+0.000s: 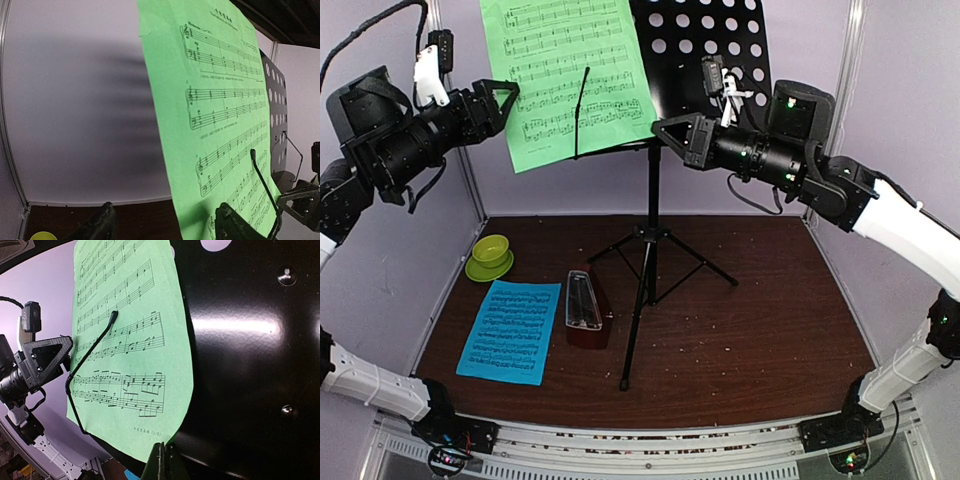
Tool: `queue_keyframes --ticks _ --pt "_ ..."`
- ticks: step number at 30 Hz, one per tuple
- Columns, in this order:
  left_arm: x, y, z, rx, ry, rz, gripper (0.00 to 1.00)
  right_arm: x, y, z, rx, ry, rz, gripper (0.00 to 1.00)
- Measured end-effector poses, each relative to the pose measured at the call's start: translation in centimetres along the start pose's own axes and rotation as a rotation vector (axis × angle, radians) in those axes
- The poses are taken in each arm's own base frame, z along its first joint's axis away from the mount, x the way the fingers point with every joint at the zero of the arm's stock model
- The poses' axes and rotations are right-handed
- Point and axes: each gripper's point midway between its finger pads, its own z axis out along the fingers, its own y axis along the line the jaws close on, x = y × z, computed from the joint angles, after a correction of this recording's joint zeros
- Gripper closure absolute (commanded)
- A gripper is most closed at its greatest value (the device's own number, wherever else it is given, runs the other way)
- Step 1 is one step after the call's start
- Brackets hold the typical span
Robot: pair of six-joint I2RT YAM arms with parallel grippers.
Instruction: Set up the instrument practice props
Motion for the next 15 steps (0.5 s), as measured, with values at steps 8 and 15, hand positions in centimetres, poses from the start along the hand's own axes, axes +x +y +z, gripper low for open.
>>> queue_keyframes --ticks 8,15 --pt "-0.4 0.6 0.5 0.011 -0.027 -0.052 0.75 -0.1 -0.2 -0.2 0.01 0.001 -0.001 1.0" --pt "-0.2 -1.0 2.0 0.076 -0.025 -0.053 0.98 -0.3 -0.8 -0.5 0.027 -0.004 -0.003 1.0"
